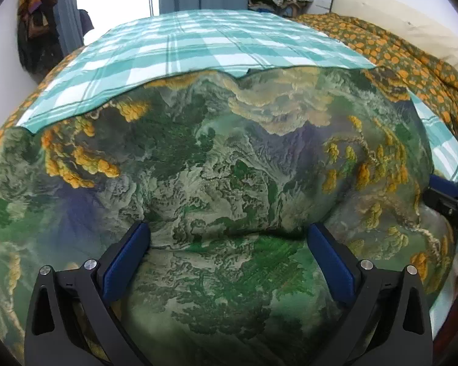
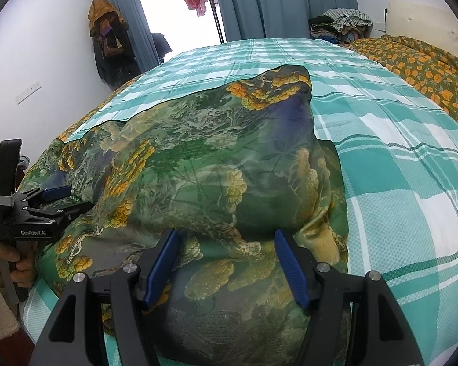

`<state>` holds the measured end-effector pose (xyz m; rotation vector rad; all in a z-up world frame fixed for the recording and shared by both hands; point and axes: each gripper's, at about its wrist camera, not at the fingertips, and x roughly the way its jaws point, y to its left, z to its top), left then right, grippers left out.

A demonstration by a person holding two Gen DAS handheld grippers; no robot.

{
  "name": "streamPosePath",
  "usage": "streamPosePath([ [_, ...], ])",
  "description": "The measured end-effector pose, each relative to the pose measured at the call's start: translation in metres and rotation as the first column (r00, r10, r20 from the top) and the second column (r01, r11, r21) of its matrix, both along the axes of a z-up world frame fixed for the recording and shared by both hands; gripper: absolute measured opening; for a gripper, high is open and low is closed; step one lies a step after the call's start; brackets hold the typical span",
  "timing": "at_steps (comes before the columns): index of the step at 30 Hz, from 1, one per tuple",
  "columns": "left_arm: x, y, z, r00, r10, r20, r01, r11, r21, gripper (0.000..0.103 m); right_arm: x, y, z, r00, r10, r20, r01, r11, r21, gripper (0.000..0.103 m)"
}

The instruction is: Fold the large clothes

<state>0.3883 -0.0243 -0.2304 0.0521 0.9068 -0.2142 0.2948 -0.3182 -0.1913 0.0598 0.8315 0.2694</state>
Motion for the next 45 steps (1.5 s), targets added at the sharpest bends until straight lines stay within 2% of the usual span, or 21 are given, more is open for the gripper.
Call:
streamPosePath([
  [5, -0.022, 0.008, 0.032, 1.000, 0.012, 0.003, -0.012, 0.997, -0.071, 0.099, -0.006, -0.005, 0.004, 1.000, -0.007, 0.026, 0.007, 1.000, 0.023, 0.067],
  [7, -0.034, 0.009, 0.035, 1.000, 0.000, 0.015, 0.001, 0.998, -0.070, 0.099, -0.008, -0.005, 0.005, 1.000, -0.004, 0.031, 0.003, 1.000, 0.021, 0.066],
  [10, -0.041, 0.006, 0.019, 1.000, -0.017, 0.006, 0.017, 1.000, -0.009, 0.101, -0.008, -0.005, 0.003, 0.999, -0.007, 0.032, 0.006, 1.000, 0.022, 0.067],
  [13, -0.036, 0.005, 0.004, 1.000, -0.012, -0.014, 0.012, 1.000, -0.008, 0.102, -0.008, -0.004, 0.002, 0.999, -0.009, 0.033, 0.008, 1.000, 0.015, 0.067],
  [15, -0.032, 0.000, -0.003, 1.000, -0.024, -0.010, 0.024, 0.999, 0.022, 0.102, -0.009, -0.003, 0.002, 0.999, -0.007, 0.036, 0.007, 1.000, 0.007, 0.067],
  [23, -0.034, 0.001, -0.005, 0.999, -0.034, -0.001, 0.034, 0.999, 0.017, 0.102, -0.007, 0.000, 0.002, 0.999, -0.001, 0.041, 0.002, 1.000, -0.011, 0.067],
  [26, -0.039, 0.000, 0.008, 1.000, -0.024, 0.007, 0.024, 0.999, 0.024, 0.102, -0.008, -0.001, 0.006, 0.999, -0.001, 0.043, 0.002, 1.000, -0.014, 0.066],
  [30, -0.048, 0.003, 0.036, 1.000, -0.024, 0.005, 0.024, 1.000, 0.008, 0.098, -0.023, -0.004, 0.029, 0.997, -0.009, 0.082, 0.011, 1.000, -0.023, 0.066],
  [34, -0.047, 0.000, 0.070, 0.997, -0.037, 0.075, 0.039, 0.999, -0.038, 0.098, -0.041, -0.006, 0.048, 0.993, 0.020, 0.119, -0.015, 0.999, -0.044, 0.066],
  [36, -0.036, -0.004, 0.076, 0.996, -0.036, 0.079, 0.040, 0.998, -0.056, 0.099, -0.044, -0.004, 0.050, 0.993, 0.030, 0.114, -0.025, 0.999, -0.043, 0.066],
  [39, -0.005, -0.012, 0.062, 0.998, -0.009, 0.055, 0.012, 0.999, -0.050, 0.099, -0.040, -0.003, 0.040, 0.997, 0.039, 0.062, -0.037, 0.999, -0.039, 0.066],
  [42, 0.022, -0.010, 0.020, 0.998, 0.035, -0.048, -0.037, 0.998, -0.043, 0.099, -0.035, -0.002, 0.022, 0.999, 0.044, -0.003, -0.044, 0.998, -0.055, 0.067],
  [45, 0.024, -0.004, -0.004, 0.998, 0.038, -0.048, -0.041, 0.997, -0.064, 0.101, -0.033, -0.006, 0.015, 0.999, 0.051, -0.014, -0.051, 0.998, -0.026, 0.067],
])
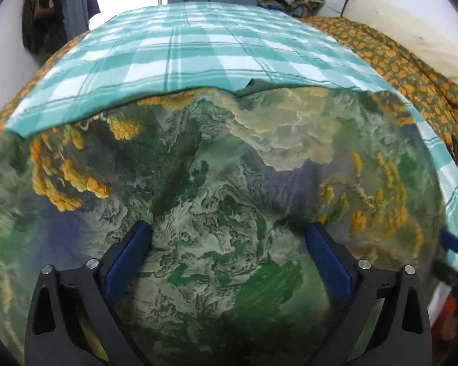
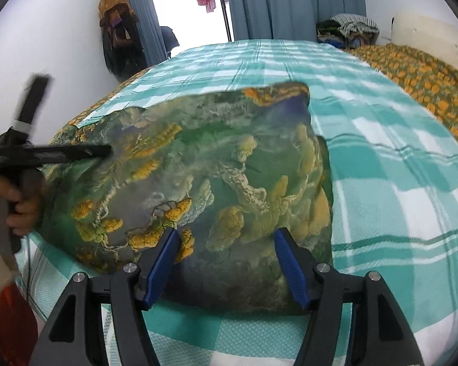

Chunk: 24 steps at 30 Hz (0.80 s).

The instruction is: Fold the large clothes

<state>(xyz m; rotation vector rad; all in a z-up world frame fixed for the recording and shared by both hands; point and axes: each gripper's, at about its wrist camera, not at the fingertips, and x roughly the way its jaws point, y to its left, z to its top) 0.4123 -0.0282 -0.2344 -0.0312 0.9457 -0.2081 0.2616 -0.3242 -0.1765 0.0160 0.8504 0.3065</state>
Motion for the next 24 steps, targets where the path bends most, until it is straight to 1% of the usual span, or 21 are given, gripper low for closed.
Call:
streamPosePath([
  [1, -0.001, -0.001, -0.002, 1.000, 0.002, 0.011, -0.002, 1.000, 0.007, 0.101, 0.001, -0.001, -0.001, 1.000, 0.001, -0.002, -0.001, 1.000, 0.009, 0.067],
  [4, -0.003, -0.002, 0.009, 1.000, -0.002, 0.003, 0.002, 1.000, 0.022, 0.100, 0.003, -0.001, -0.002, 1.000, 0.005, -0.002, -0.005, 1.000, 0.006, 0.067],
  [6, -0.005, -0.004, 0.026, 1.000, -0.021, 0.016, 0.021, 0.999, 0.032, 0.097, 0.005, -0.001, -0.001, 1.000, 0.003, -0.003, -0.003, 1.000, 0.006, 0.067],
  [8, -0.007, -0.006, 0.041, 0.999, -0.031, 0.043, 0.030, 0.999, 0.034, 0.096, 0.006, -0.003, 0.001, 1.000, -0.005, -0.003, 0.005, 1.000, 0.021, 0.067],
  [10, 0.001, -0.004, 0.054, 0.998, -0.017, 0.063, 0.015, 1.000, 0.020, 0.097, 0.008, -0.004, 0.001, 1.000, -0.007, -0.005, 0.007, 0.999, 0.032, 0.067],
  [12, 0.013, 0.001, 0.055, 0.998, 0.010, 0.068, -0.011, 1.000, 0.015, 0.097, 0.009, -0.004, 0.000, 1.000, 0.000, -0.003, 0.000, 1.000, 0.030, 0.067],
  [14, 0.033, 0.008, 0.049, 0.996, 0.062, 0.065, -0.064, 0.998, 0.019, 0.097, 0.008, -0.004, 0.000, 1.000, 0.007, 0.002, -0.007, 1.000, 0.026, 0.067],
  [15, 0.043, 0.012, 0.042, 0.995, 0.088, 0.050, -0.089, 0.996, 0.022, 0.097, 0.008, -0.004, -0.001, 1.000, 0.009, 0.004, -0.009, 1.000, 0.025, 0.067],
  [17, 0.062, 0.018, 0.022, 0.992, 0.124, -0.017, -0.123, 0.992, 0.019, 0.097, 0.007, -0.004, -0.001, 1.000, 0.011, 0.006, -0.012, 1.000, 0.027, 0.067],
  [20, 0.078, 0.021, -0.006, 0.986, 0.135, -0.098, -0.135, 0.991, 0.010, 0.099, 0.006, -0.005, -0.002, 1.000, 0.017, 0.010, -0.017, 0.999, 0.030, 0.067],
  [24, 0.080, 0.019, -0.007, 0.987, 0.131, -0.098, -0.128, 0.991, 0.028, 0.100, 0.005, -0.004, -0.003, 1.000, 0.028, 0.012, -0.029, 0.999, 0.025, 0.067],
])
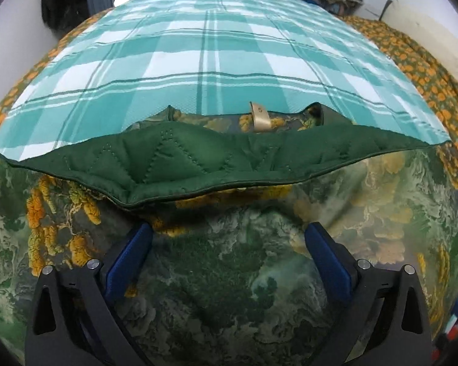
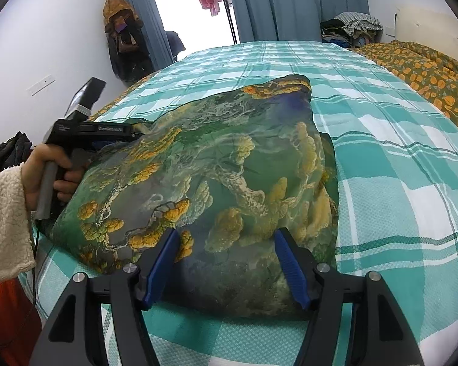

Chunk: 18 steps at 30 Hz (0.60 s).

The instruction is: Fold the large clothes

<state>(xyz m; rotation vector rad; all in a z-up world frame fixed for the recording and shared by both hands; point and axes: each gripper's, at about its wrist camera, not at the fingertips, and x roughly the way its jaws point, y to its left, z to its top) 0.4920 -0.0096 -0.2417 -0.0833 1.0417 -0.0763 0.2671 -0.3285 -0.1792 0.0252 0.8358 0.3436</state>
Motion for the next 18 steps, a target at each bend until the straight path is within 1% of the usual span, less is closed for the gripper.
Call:
streamPosePath([
  [3, -0.005, 0.002, 0.010, 1.000, -0.003, 0.005, 0.003, 1.000, -0.008, 0.099, 0.002, 0.001, 0.000, 1.000, -0.001, -0.003, 0.001, 1.000, -0.001, 0.067],
  [6, -0.021, 0.002, 0.033, 0.999, -0.006, 0.032, 0.007, 1.000, -0.024, 0.095, 0.001, -0.001, 0.005, 1.000, -0.005, -0.004, 0.005, 1.000, 0.003, 0.067],
  [7, -0.036, 0.003, 0.046, 0.998, -0.026, 0.056, 0.029, 0.998, -0.047, 0.095, -0.001, -0.004, 0.011, 1.000, -0.017, 0.002, 0.017, 1.000, 0.012, 0.067],
  [8, -0.050, 0.004, 0.054, 0.996, -0.046, 0.082, 0.050, 0.997, -0.053, 0.095, -0.002, -0.007, 0.017, 0.999, -0.031, 0.010, 0.030, 0.999, 0.020, 0.067],
  [10, -0.073, 0.003, 0.066, 0.988, -0.089, 0.122, 0.095, 0.995, -0.042, 0.096, -0.008, -0.023, 0.032, 0.995, -0.096, 0.027, 0.094, 0.994, 0.062, 0.067],
  [11, -0.091, 0.002, 0.072, 0.982, -0.121, 0.148, 0.126, 0.992, -0.028, 0.096, -0.011, -0.031, 0.036, 0.991, -0.130, 0.020, 0.127, 0.987, 0.093, 0.067],
  [12, -0.102, 0.001, 0.073, 0.977, -0.140, 0.161, 0.146, 0.989, -0.024, 0.097, -0.015, -0.042, 0.038, 0.986, -0.165, -0.001, 0.164, 0.977, 0.135, 0.067],
  [13, -0.109, 0.000, 0.071, 0.974, -0.154, 0.167, 0.159, 0.987, -0.020, 0.097, -0.020, -0.052, 0.038, 0.980, -0.198, -0.032, 0.200, 0.963, 0.179, 0.070],
  [14, -0.114, -0.002, 0.066, 0.972, -0.167, 0.165, 0.171, 0.985, -0.010, 0.097, -0.024, -0.059, 0.035, 0.972, -0.224, -0.067, 0.233, 0.948, 0.217, 0.075],
  [15, -0.114, -0.002, 0.061, 0.972, -0.175, 0.158, 0.177, 0.984, -0.001, 0.097, -0.030, -0.067, 0.030, 0.963, -0.246, -0.111, 0.267, 0.928, 0.260, 0.077],
  [16, -0.114, -0.004, 0.051, 0.973, -0.181, 0.143, 0.182, 0.983, 0.011, 0.097, -0.037, -0.074, 0.021, 0.950, -0.261, -0.171, 0.304, 0.900, 0.314, 0.078],
  [17, -0.111, -0.003, 0.039, 0.977, -0.176, 0.119, 0.176, 0.984, 0.012, 0.097, -0.040, -0.077, 0.015, 0.941, -0.264, -0.212, 0.325, 0.879, 0.350, 0.078],
  [18, -0.108, -0.001, 0.027, 0.981, -0.165, 0.105, 0.167, 0.986, -0.011, 0.098, -0.042, -0.078, 0.005, 0.930, -0.256, -0.263, 0.347, 0.847, 0.403, 0.078],
])
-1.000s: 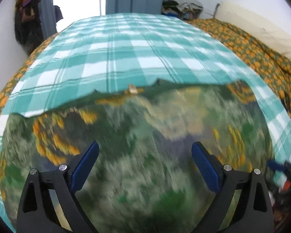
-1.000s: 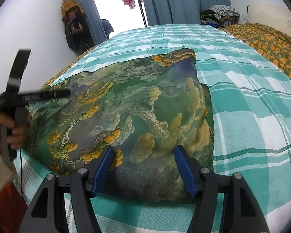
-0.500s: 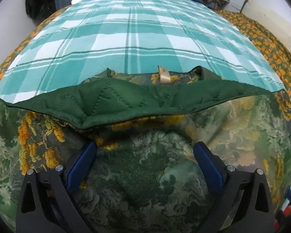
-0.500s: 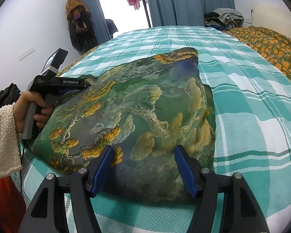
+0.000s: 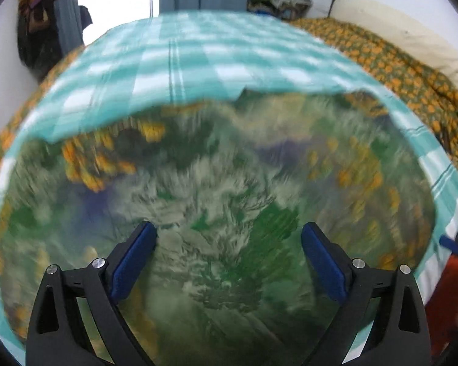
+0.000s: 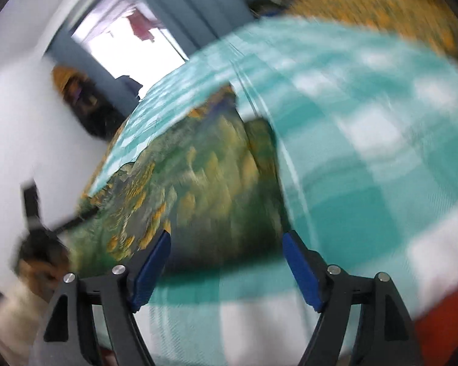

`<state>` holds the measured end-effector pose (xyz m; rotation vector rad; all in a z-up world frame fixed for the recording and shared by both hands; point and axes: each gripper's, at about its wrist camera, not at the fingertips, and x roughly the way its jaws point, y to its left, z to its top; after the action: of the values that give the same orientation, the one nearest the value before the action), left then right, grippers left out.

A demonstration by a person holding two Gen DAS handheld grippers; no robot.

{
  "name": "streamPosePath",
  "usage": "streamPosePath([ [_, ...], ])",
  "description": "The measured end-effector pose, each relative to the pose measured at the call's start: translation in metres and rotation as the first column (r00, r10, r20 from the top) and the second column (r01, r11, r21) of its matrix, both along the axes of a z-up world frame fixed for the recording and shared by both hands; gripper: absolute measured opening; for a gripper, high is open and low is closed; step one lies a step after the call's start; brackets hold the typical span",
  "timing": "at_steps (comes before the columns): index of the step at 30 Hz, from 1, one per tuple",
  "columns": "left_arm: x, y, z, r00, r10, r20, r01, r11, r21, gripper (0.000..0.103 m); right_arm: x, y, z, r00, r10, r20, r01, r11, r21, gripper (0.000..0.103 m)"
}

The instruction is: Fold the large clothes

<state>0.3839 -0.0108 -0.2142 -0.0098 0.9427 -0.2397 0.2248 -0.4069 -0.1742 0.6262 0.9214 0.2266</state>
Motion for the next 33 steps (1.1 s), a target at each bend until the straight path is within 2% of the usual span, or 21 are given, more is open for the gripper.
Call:
streamPosePath([
  [4, 0.005, 0.000, -0.014, 1.000, 0.005, 0.002, -0.005, 1.000, -0.014, 0.101, 0.016, 0.003, -0.041, 0.991, -0.052, -0.121, 0.076, 0.976, 0.202, 0.078],
  [5, 0.007, 0.000, -0.015, 1.000, 0.009, -0.002, -0.009, 1.000, -0.018, 0.102, 0.021, 0.004, -0.047, 0.988, -0.076, -0.134, 0.103, 0.972, 0.209, 0.078],
  [8, 0.005, 0.000, -0.016, 1.000, 0.008, 0.003, -0.008, 1.000, -0.019, 0.102, 0.037, 0.005, -0.053, 0.981, -0.163, -0.100, 0.184, 0.952, 0.245, 0.080],
  [12, 0.005, 0.000, -0.019, 1.000, 0.004, 0.009, -0.004, 1.000, -0.007, 0.102, 0.056, 0.007, -0.063, 0.953, -0.278, -0.119, 0.301, 0.914, 0.272, 0.078],
  [14, 0.001, -0.001, -0.015, 1.000, -0.001, 0.001, 0.001, 1.000, 0.002, 0.102, 0.054, 0.011, -0.062, 0.953, -0.288, -0.091, 0.302, 0.923, 0.239, 0.055],
  [17, -0.002, -0.002, 0.004, 1.000, -0.014, -0.021, 0.015, 0.997, 0.077, 0.101, 0.043, 0.016, -0.044, 0.970, -0.242, -0.003, 0.238, 0.952, 0.194, 0.037],
  [20, -0.010, -0.002, 0.043, 0.999, -0.023, 0.029, 0.018, 0.987, 0.158, 0.096, 0.037, 0.031, -0.013, 0.978, -0.176, 0.108, 0.165, 0.981, 0.103, 0.034],
  [22, -0.012, -0.004, 0.081, 0.997, -0.049, 0.056, 0.042, 0.992, 0.118, 0.096, 0.029, 0.051, 0.012, 0.972, -0.106, 0.208, 0.111, 0.994, -0.010, 0.033],
  [24, -0.012, -0.010, 0.114, 0.994, -0.096, 0.061, 0.093, 0.995, 0.047, 0.097, 0.025, 0.070, 0.035, 0.954, -0.024, 0.298, 0.067, 0.989, -0.134, 0.033],
  [26, -0.012, -0.030, 0.154, 0.979, -0.196, 0.051, 0.197, 0.980, -0.031, 0.098, 0.016, 0.091, 0.055, 0.926, 0.065, 0.371, 0.034, 0.967, -0.254, 0.033],
  [29, -0.013, -0.058, 0.184, 0.951, -0.309, 0.031, 0.311, 0.948, -0.076, 0.099, 0.001, 0.135, 0.081, 0.862, 0.223, 0.455, -0.012, 0.907, -0.421, 0.033],
  [32, -0.012, -0.079, 0.191, 0.929, -0.369, -0.021, 0.366, 0.927, -0.077, 0.099, -0.019, 0.168, 0.093, 0.794, 0.371, 0.481, -0.050, 0.829, -0.557, 0.033],
  [33, -0.012, -0.084, 0.190, 0.925, -0.378, -0.042, 0.374, 0.924, -0.073, 0.099, -0.025, 0.183, 0.095, 0.768, 0.426, 0.479, -0.059, 0.791, -0.609, 0.033],
])
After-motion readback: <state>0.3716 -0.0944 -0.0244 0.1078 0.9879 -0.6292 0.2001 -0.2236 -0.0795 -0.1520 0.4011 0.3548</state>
